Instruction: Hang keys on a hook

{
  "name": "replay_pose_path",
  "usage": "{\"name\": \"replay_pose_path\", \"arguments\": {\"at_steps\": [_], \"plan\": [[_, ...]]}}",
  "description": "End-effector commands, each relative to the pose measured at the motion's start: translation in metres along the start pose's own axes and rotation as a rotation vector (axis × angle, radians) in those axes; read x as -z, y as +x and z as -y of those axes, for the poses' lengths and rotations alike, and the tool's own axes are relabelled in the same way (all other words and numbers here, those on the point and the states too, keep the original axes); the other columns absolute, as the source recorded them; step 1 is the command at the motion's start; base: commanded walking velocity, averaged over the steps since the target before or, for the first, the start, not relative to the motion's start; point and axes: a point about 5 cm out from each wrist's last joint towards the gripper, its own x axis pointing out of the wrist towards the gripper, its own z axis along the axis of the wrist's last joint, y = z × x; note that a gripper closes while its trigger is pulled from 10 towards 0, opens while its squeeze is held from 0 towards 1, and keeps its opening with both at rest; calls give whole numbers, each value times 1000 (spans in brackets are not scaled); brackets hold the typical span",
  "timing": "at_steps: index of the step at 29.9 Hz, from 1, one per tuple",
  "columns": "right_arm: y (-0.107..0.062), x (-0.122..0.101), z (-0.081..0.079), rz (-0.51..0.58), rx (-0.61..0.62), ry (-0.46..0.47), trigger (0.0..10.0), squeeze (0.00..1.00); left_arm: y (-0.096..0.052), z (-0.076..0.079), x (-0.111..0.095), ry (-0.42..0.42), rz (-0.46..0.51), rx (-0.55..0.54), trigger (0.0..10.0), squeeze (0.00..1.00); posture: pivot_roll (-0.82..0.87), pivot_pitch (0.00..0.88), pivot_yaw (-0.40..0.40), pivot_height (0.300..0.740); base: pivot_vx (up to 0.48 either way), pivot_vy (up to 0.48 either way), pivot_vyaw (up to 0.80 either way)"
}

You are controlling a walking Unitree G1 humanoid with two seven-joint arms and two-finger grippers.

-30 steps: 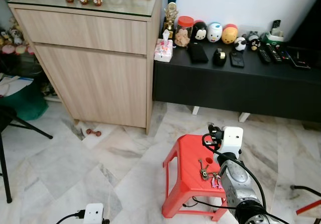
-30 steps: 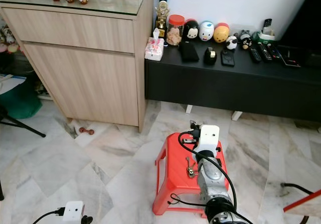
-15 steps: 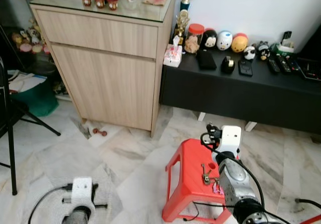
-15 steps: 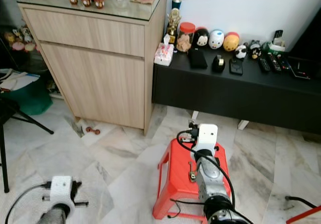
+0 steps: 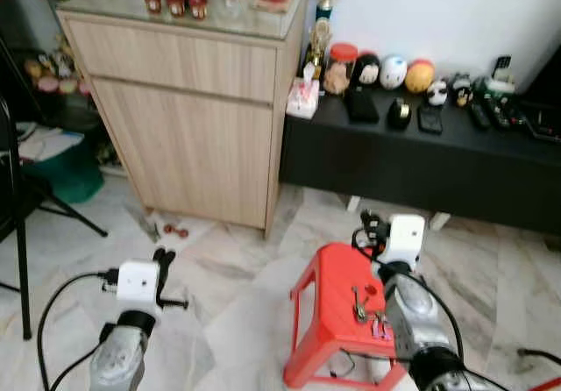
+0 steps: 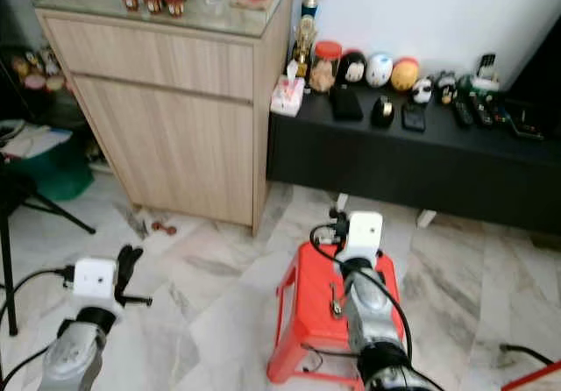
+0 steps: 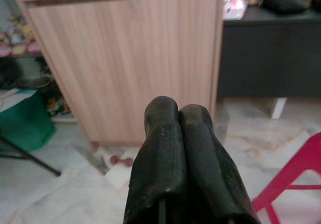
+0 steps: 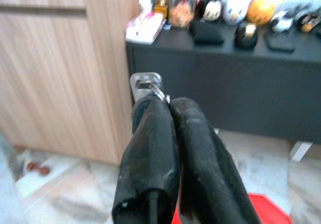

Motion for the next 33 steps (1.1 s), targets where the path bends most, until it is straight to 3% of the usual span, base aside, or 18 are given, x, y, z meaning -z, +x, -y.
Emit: {"name": "replay_pose_path", "arguments": {"at_steps": [1, 11, 19, 25, 29, 33], "plan": [[-3, 0, 7, -3, 12, 1, 10000, 0, -2, 10, -3, -17, -6, 30, 10000, 0, 100, 0, -92, 740, 0, 0, 0], [-13, -1, 7, 5, 13, 19, 10000, 0, -17, 37, -24, -48, -14, 127, 10000, 0, 106, 0, -102, 740, 0, 0, 0], [-12, -1, 7, -10, 19, 25, 10000, 0, -5, 32, -20, -55, -51, 81, 10000, 0, 108, 0, -105, 740, 0, 0, 0], [-12, 2, 4, -30, -9, -32, 10000, 0, 2, 21, -5, -13, -125, 34, 10000, 0, 96, 0, -102, 740, 0, 0, 0], [-18, 1, 15, -29, -7, -66, 10000, 0, -1, 5, -6, 31, -122, 21, 10000, 0, 109, 0, -110, 740, 0, 0, 0], [-24, 2, 28, -36, 28, -79, 10000, 0, 6, -16, -4, 41, -127, -66, 10000, 0, 110, 0, -114, 740, 0, 0, 0]]}}
